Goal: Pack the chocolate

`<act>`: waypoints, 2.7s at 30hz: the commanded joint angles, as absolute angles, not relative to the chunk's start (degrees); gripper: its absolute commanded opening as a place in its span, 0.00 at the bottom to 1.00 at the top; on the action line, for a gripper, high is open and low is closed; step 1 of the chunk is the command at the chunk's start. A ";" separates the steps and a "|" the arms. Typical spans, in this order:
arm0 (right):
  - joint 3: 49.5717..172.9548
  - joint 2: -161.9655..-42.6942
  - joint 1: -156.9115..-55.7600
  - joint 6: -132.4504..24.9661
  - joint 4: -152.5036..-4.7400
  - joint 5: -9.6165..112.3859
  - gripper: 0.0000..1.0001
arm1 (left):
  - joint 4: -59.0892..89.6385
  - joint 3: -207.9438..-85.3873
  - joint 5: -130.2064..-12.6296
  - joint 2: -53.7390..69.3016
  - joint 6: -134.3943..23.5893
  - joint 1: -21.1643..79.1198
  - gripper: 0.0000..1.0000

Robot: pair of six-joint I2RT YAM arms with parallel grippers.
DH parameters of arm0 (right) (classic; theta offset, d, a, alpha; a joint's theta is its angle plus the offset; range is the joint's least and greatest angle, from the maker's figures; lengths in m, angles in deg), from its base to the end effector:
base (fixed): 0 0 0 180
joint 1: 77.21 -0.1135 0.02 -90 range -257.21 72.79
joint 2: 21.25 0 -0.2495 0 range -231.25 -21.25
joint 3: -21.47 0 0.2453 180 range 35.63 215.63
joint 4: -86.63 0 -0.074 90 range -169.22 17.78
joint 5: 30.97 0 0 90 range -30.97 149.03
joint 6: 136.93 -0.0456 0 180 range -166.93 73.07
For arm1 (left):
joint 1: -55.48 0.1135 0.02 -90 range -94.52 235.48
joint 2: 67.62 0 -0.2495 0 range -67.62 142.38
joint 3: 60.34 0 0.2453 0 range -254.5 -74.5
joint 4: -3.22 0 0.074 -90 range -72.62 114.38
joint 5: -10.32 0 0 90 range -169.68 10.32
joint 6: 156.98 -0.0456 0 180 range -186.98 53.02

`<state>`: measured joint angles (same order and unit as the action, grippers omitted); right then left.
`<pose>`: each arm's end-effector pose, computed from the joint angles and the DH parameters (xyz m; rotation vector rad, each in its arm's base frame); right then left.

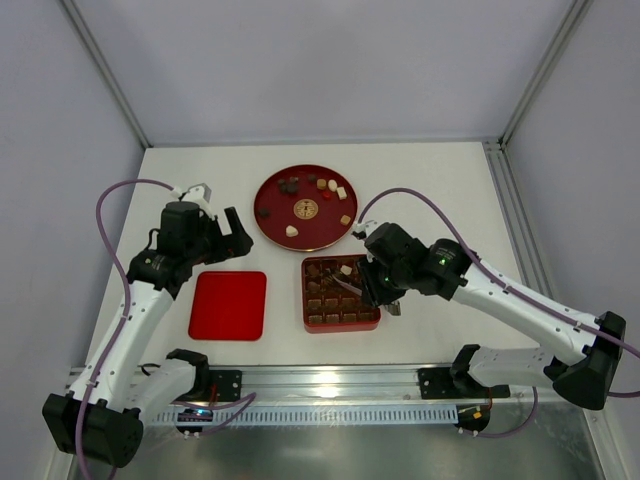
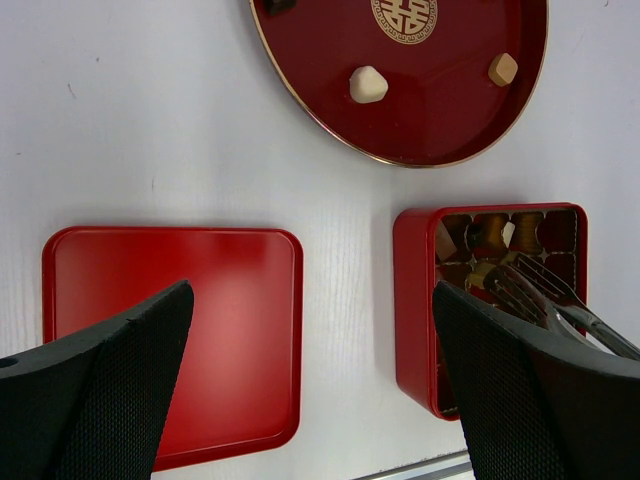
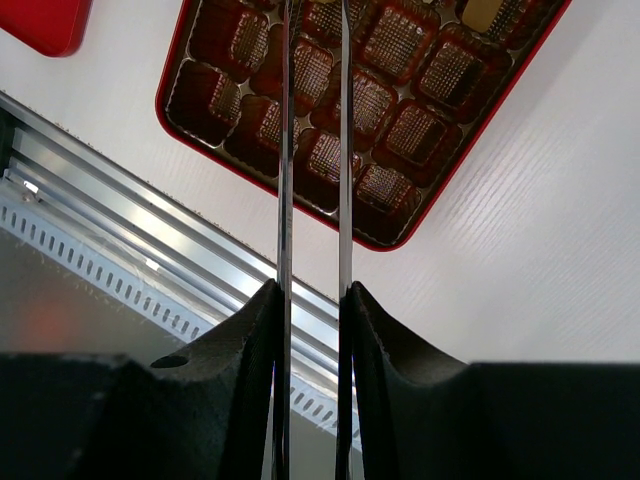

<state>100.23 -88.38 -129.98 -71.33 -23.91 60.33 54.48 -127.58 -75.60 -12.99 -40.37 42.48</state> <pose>0.1381 0.1801 0.2916 -0.6416 2.5738 0.4535 0.2022 -0.0500 0.2959 -0.2316 2.2708 -0.4482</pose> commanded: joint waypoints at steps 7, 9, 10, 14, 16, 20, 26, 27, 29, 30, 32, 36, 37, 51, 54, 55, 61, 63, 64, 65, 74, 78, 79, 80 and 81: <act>100.05 -87.52 -130.29 -71.98 -25.78 61.22 0.34 | 54.03 -127.41 -76.25 -13.92 -40.61 42.56 1.00; 100.05 -87.52 -130.30 -71.98 -25.69 61.14 0.35 | 54.03 -127.49 -76.25 -13.84 -40.61 42.65 1.00; 99.97 -87.52 -130.29 -71.98 -25.69 61.14 0.34 | 54.03 -127.41 -76.25 -13.92 -40.61 42.65 1.00; 100.23 -87.43 -130.29 -71.98 -25.60 61.22 0.35 | 53.94 -127.49 -76.25 -13.84 -40.61 42.65 1.00; 100.40 -87.43 -130.29 -71.98 -25.52 61.22 0.35 | 54.03 -127.49 -76.25 -13.84 -40.61 42.65 1.00; 100.32 -87.61 -130.29 -71.89 -25.52 61.31 0.35 | 54.03 -127.49 -76.25 -13.75 -40.61 42.56 1.00; 100.58 -87.26 -130.29 -71.89 -24.99 61.57 0.35 | 54.03 -127.49 -76.25 -13.75 -40.53 42.65 1.00; 100.58 -87.17 -130.29 -71.89 -24.90 61.57 0.35 | 54.03 -127.58 -76.16 -13.75 -40.53 42.65 1.00; 100.76 -87.34 -130.38 -71.89 -24.90 61.40 0.35 | 54.03 -127.49 -76.25 -13.75 -40.53 42.65 1.00; 100.67 -87.43 -130.30 -71.89 -24.99 61.40 0.36 | 54.03 -127.58 -76.16 -13.83 -40.61 42.56 1.00; 100.67 -87.52 -130.29 -71.89 -24.90 61.49 0.36 | 54.03 -127.50 -76.25 -13.83 -40.61 42.56 1.00; 100.76 -87.52 -130.29 -71.89 -24.90 61.49 0.36 | 54.03 -127.50 -76.25 -13.83 -40.61 42.64 1.00; 100.76 -87.43 -130.21 -71.89 -24.81 61.49 0.38 | 54.03 -127.58 -76.25 -13.84 -40.61 42.65 1.00; 102.51 -86.55 -130.38 -71.01 -23.76 62.97 0.38 | 54.12 -127.50 -76.25 -13.84 -40.61 42.56 1.00; 104.35 -86.29 -128.37 -69.61 -22.18 62.38 0.39 | 54.20 -127.49 -75.99 -13.84 -40.61 42.65 1.00; 104.71 -85.68 -127.23 -68.30 -22.26 61.50 0.39 | 54.03 -127.49 -75.90 -13.75 -40.61 42.65 1.00; 108.31 -86.63 -110.99 -61.79 -24.54 55.61 0.39 | 53.85 -127.58 -75.11 -13.57 -40.53 42.56 1.00; 109.10 -89.61 -103.25 -59.41 -26.56 53.32 0.39 | 53.68 -127.58 -74.67 -13.57 -40.61 42.64 1.00; 109.45 -92.06 -100.96 -58.62 -29.18 52.36 0.39 | 53.68 -127.58 -74.32 -13.40 -40.53 42.65 1.00; 109.98 -93.74 -99.11 -58.36 -30.43 52.43 0.39 | 53.59 -127.50 -74.23 -13.40 -40.53 42.65 1.00; 115.08 -112.57 -86.44 -58.97 -50.81 55.69 0.39 | 53.41 -127.32 -73.35 -13.22 -40.35 42.64 1.00; 118.68 -121.59 -85.03 -58.01 -56.09 56.65 0.42 | 53.33 -127.32 -73.27 -13.22 -40.35 42.56 1.00; 119.64 -123.27 -84.60 -58.09 -55.93 56.65 0.42 | 53.33 -127.32 -73.18 -13.22 -40.44 42.56 1.00; 121.65 -124.77 -84.42 -58.09 -55.40 56.48 0.43 | 53.33 -127.23 -73.18 -13.05 -40.44 42.56 1.00; 122.46 -127.39 -84.33 -57.83 -54.27 56.13 0.43 | 53.33 -127.32 -72.91 -13.13 -40.44 42.64 1.00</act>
